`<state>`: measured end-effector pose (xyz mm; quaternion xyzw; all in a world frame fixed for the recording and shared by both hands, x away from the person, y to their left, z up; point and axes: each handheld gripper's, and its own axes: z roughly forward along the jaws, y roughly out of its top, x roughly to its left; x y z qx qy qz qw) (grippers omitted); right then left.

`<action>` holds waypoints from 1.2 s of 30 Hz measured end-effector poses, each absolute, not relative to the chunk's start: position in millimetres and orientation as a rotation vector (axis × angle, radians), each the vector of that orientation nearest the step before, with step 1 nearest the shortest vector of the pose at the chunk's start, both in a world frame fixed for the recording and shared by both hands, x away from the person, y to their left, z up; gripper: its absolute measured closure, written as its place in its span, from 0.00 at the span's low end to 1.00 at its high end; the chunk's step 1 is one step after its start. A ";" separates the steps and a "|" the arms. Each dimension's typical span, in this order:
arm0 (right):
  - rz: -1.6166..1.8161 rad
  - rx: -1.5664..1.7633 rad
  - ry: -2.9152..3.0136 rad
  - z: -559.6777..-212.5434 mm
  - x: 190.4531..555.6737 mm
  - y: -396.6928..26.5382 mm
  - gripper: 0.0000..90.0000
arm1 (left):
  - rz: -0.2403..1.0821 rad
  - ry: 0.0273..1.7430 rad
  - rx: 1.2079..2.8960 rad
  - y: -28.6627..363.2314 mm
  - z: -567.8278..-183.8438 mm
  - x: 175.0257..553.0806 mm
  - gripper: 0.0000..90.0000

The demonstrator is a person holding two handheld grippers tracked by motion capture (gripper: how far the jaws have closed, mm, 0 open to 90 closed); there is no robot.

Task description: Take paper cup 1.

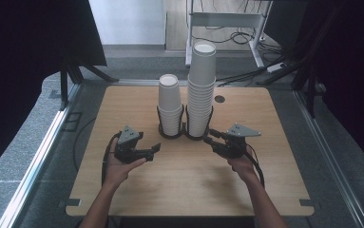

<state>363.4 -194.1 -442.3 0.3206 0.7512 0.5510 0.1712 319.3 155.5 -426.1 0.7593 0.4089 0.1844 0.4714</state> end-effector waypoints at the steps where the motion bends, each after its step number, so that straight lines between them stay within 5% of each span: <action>1: 1.582 0.913 2.139 -441.6 366.0 -191.7 0.64 | 0.455 0.995 1.862 154.8 -423.9 319.2 0.19; 27: 1.612 0.867 2.216 -446.6 396.3 -140.4 0.97 | 0.440 0.981 1.840 136.5 -405.6 354.1 0.19; 36: 1.650 0.852 2.217 -441.9 405.6 -128.0 0.99 | 0.469 1.011 1.825 133.5 -398.0 371.6 0.16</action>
